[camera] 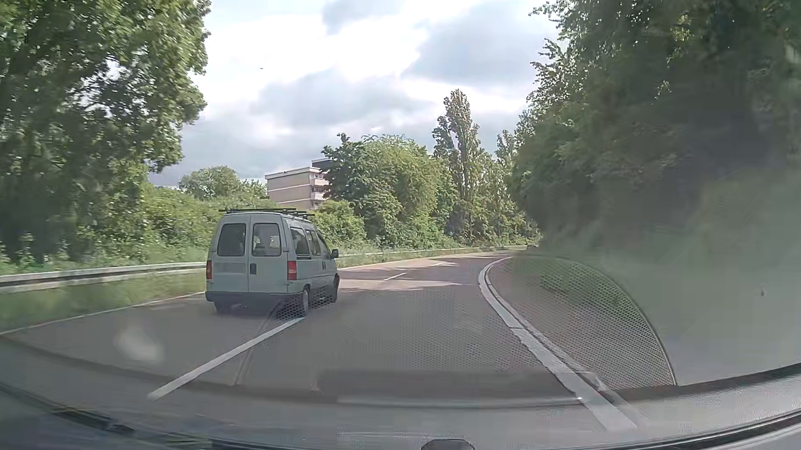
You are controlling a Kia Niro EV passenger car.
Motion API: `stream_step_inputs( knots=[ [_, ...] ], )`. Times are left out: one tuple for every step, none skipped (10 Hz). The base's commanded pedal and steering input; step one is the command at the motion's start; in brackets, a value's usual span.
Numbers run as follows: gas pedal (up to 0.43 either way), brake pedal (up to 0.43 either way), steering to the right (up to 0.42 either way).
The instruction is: Follow the waypoints while adhering to traffic rules and regulations
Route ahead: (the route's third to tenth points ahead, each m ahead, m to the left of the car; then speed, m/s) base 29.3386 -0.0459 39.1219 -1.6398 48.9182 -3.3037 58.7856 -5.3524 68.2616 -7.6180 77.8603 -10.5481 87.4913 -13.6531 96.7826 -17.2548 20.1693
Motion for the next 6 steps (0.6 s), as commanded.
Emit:
stream_step_inputs(
  knots=[
    [0.118,0.000,0.023],
    [0.118,0.000,0.024],
    [0.118,0.000,0.026],
    [0.118,0.000,0.026],
    [0.118,0.000,0.026],
    [0.118,0.000,0.026]
  ],
)
